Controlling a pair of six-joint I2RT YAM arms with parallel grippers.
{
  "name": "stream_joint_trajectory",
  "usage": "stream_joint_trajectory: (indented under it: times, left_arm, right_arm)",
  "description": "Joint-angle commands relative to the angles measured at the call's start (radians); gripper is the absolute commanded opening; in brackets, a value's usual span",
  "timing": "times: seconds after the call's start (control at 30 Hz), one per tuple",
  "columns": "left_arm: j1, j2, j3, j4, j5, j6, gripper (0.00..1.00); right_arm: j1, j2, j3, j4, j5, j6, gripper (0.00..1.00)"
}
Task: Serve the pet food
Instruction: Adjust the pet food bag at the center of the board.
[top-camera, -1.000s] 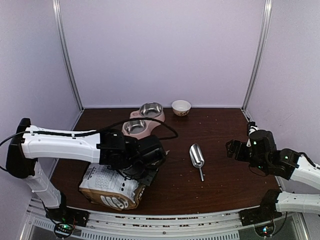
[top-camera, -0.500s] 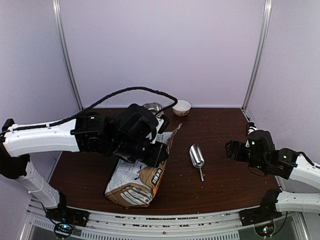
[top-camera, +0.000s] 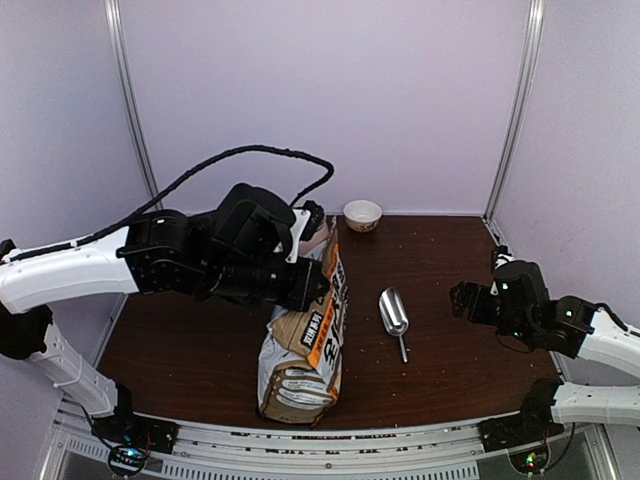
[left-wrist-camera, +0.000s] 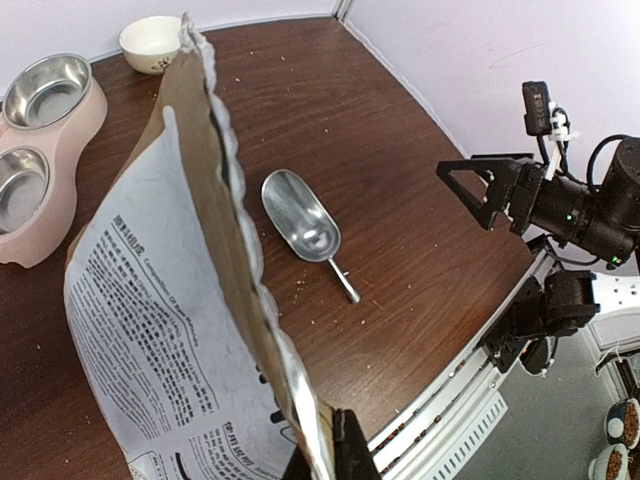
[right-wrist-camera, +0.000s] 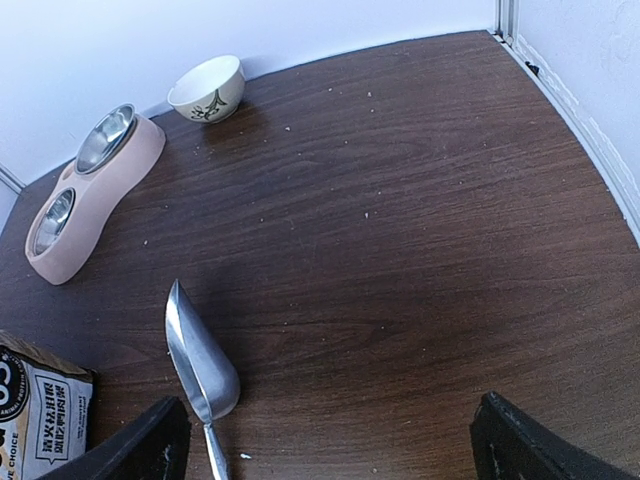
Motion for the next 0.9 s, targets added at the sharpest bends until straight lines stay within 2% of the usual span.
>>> stream_joint_trajectory:
  times: [0.0,0.43,0.7,0.87]
  left_arm:
    - [0.014,-0.119,0.027,0.344,-0.058,-0.011,0.00]
    - [0.052,-0.163,0.002,0.531,0.008,0.046,0.00]
    - [0.083,-0.184,0.000,0.567,-0.004,0.066,0.00]
    - [0.089,-0.192,-0.058,0.607,0.032,0.037,0.00]
  right_arm:
    - [0.006,0.000,0.017,-0.014,0.008,0.012,1.00]
    - [0.006,-0.001,0.023,-0.020,0.006,0.018,1.00]
    - [0.006,-0.003,0.014,-0.029,0.005,0.023,1.00]
    - [0.006,-0.002,0.014,-0.028,0.006,0.025,1.00]
